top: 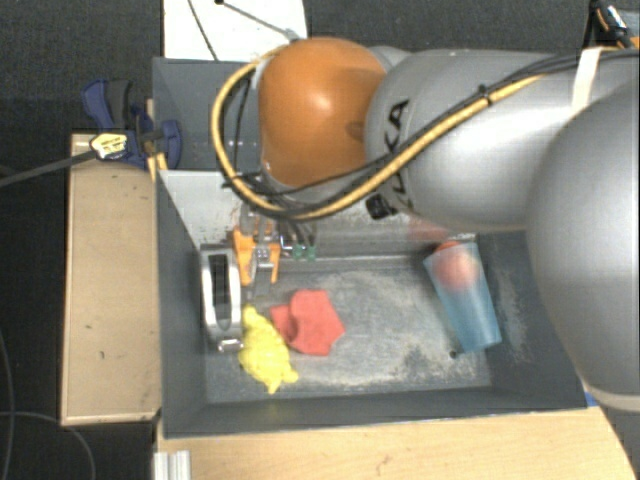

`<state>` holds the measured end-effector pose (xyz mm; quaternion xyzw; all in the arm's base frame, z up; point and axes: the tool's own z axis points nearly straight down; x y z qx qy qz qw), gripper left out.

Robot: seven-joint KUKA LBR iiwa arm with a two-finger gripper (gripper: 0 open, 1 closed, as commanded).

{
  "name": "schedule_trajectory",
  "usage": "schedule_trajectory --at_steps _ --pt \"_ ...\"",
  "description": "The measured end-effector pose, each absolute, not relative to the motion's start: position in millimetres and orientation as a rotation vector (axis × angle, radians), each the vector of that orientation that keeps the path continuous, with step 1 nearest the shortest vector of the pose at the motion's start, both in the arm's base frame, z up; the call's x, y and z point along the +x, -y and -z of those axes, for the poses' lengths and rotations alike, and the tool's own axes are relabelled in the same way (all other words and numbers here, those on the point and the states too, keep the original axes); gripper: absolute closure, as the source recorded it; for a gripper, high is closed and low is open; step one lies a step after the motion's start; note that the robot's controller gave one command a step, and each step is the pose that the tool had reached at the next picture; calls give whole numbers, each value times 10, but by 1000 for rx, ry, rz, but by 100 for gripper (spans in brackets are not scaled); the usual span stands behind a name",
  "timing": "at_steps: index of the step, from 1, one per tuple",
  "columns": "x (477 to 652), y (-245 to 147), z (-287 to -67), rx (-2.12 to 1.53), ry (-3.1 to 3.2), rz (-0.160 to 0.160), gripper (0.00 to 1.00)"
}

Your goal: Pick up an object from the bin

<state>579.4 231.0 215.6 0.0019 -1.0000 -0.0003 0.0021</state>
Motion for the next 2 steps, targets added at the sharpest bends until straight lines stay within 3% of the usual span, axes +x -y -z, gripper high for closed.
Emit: schedule_trajectory --at_steps 1,2 --pt "5808 -2296 -2208 -2 3145 4 0" --pt "5843 -2143 -1953 118 3149 7 0"
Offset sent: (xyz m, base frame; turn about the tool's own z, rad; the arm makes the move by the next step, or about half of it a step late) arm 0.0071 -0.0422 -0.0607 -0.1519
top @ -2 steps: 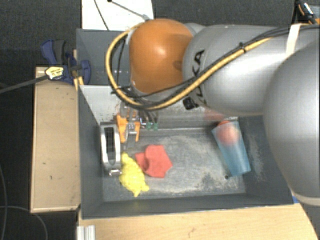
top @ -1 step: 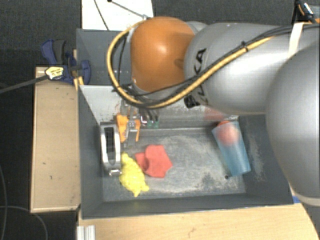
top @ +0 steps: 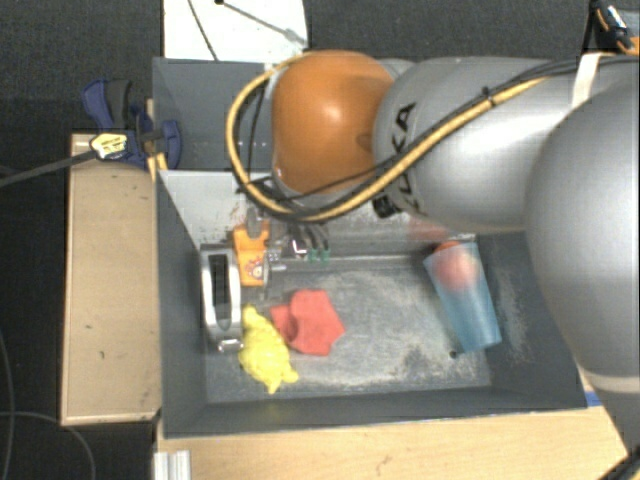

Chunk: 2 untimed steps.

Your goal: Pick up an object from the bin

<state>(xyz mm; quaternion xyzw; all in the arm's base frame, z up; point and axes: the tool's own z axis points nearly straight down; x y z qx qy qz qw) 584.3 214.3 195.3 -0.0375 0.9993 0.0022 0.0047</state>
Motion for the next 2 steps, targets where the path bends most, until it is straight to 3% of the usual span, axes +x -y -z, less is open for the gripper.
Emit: schedule_trajectory --at_steps 1,2 --pt "5794 -1822 -1419 -372 -3115 -2 0" --pt "5861 -1649 -1116 -471 -3102 -3 0"
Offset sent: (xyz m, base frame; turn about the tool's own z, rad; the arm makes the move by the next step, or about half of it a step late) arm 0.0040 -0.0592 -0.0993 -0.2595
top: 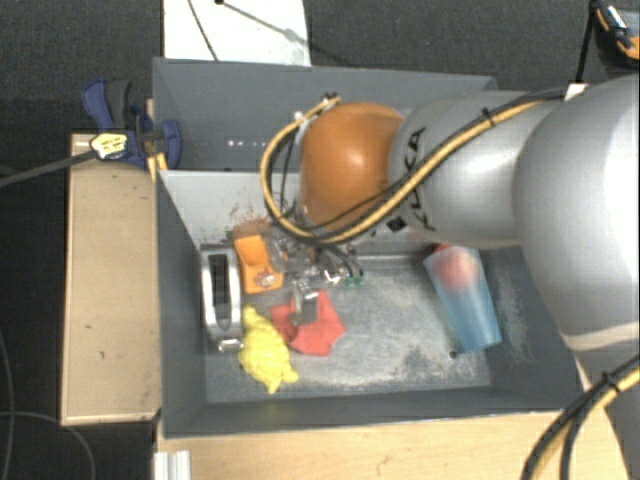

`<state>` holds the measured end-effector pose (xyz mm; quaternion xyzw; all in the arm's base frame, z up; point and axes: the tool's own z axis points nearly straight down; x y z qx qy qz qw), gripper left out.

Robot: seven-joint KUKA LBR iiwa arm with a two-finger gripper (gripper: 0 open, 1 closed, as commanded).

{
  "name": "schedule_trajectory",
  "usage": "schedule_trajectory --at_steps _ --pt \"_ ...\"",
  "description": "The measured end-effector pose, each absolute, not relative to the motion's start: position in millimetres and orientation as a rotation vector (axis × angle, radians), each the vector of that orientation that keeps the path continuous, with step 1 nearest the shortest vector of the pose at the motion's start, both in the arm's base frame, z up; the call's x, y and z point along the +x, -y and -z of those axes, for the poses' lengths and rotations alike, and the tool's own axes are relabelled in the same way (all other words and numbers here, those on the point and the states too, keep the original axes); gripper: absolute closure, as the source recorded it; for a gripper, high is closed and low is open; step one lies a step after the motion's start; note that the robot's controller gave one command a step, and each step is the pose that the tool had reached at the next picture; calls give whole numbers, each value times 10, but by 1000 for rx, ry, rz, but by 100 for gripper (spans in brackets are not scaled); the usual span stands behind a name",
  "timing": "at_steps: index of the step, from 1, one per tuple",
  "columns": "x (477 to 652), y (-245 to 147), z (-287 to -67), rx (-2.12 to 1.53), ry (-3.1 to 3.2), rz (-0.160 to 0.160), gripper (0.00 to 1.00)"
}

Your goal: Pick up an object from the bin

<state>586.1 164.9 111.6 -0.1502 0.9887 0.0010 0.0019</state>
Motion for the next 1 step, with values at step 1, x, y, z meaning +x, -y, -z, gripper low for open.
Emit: schedule_trajectory --at_steps 1 --pt "5902 -1489 -722 -825 -3029 -2 100"
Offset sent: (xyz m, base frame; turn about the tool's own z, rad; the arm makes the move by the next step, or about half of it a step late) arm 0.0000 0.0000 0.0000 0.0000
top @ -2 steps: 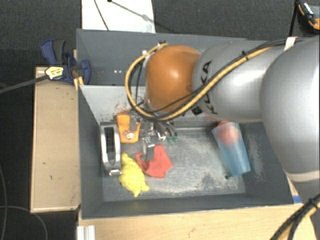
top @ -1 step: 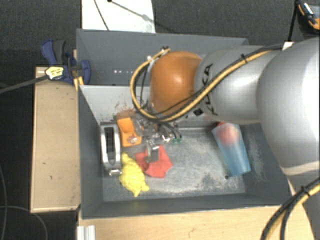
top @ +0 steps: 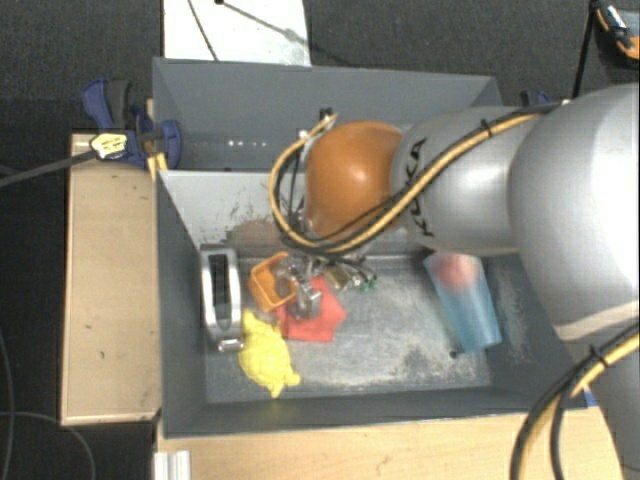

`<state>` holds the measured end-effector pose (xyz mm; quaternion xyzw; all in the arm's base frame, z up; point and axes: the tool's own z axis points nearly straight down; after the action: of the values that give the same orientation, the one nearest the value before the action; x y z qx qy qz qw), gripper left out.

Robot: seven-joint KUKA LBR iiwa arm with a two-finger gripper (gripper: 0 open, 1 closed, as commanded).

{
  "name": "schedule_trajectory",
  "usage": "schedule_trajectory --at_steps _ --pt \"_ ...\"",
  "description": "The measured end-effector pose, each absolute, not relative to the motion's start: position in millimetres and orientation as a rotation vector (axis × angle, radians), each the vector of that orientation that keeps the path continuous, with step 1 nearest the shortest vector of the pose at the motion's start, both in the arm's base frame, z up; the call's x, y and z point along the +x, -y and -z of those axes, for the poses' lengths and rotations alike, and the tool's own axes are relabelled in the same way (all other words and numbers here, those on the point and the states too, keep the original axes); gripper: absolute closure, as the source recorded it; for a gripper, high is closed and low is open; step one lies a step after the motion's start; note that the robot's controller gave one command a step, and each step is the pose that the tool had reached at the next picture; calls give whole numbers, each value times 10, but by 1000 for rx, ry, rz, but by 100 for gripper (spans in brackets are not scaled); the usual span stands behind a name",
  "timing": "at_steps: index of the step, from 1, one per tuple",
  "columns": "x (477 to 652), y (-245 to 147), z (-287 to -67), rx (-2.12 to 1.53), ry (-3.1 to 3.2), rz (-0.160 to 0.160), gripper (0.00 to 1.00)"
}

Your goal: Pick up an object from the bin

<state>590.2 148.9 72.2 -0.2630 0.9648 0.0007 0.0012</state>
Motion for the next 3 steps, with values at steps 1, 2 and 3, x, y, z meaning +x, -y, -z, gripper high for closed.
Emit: schedule_trajectory --at_steps 1,2,3 --pt "5902 -1489 -722 -824 -3029 -2 100" --pt "5849 -1496 -1184 -823 -3036 -2 100" --pt "5855 -1496 -1328 -823 -3032 -2 100"
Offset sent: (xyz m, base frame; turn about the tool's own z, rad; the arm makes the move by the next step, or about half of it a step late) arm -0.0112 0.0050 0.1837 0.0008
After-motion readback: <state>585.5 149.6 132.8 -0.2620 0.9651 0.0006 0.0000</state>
